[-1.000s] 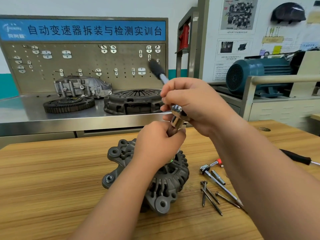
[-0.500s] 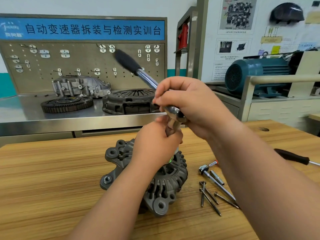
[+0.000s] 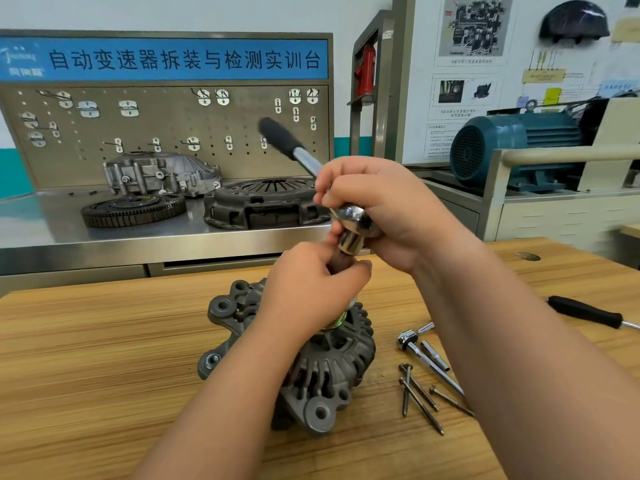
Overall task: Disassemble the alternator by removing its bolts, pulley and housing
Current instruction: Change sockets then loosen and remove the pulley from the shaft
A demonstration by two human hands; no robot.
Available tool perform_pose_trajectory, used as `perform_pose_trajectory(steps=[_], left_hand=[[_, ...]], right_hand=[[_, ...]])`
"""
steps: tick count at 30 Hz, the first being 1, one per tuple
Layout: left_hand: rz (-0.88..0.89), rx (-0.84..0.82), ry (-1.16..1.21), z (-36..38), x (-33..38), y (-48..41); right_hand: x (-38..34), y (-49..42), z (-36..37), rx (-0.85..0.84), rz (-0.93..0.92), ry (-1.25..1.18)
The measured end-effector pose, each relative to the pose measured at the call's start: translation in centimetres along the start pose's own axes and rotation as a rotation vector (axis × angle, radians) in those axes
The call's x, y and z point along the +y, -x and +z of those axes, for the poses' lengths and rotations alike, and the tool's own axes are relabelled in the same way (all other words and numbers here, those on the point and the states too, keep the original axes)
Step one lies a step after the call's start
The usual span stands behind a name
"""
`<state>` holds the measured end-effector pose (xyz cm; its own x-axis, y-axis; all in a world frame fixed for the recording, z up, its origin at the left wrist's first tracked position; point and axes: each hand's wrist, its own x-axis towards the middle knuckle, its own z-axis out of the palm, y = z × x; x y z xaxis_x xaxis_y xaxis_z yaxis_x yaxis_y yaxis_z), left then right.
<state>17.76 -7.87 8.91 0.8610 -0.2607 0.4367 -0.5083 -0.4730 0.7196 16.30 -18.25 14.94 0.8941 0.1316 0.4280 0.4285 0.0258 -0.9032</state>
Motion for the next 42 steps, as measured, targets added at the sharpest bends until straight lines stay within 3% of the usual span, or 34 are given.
perform_pose_trajectory(steps=[6, 10, 17, 19, 25, 33, 39, 42], left_hand=[[0.023, -0.065, 0.045, -0.9, 0.0, 0.0], [0.146, 0.004, -0.08, -1.2, -0.2, 0.1], [0.203, 0.058, 0.043, -1.8, 0.6, 0.5], [0.184, 0.1, 0.144, -2.1, 0.9, 0.5], [0.128, 0.239, 0.318, -3.8, 0.4, 0.0], [0.173, 0.306, 0.333, -5.3, -0.5, -0.5], [0.171, 0.32, 0.375, -5.4, -0.5, -0.4], [0.176, 0.282, 0.447, -5.9, -0.4, -0.4]], right_hand=[[0.2, -0.6, -1.0, -0.413, 0.003, -0.177], [0.0, -0.4, -0.9, -0.493, -0.012, -0.271], [-1.3, 0.0, 1.0, -0.276, -0.184, 0.047], [-1.8, 0.0, 1.4, -0.204, -0.23, -0.007], [0.3, 1.6, 0.8, 0.15, -0.248, 0.117], [3.0, 4.3, 0.9, -0.084, -0.076, 0.797], [1.8, 4.5, 2.8, -0.229, -0.112, 1.104], [1.6, 4.4, 3.5, -0.233, -0.137, 1.133]])
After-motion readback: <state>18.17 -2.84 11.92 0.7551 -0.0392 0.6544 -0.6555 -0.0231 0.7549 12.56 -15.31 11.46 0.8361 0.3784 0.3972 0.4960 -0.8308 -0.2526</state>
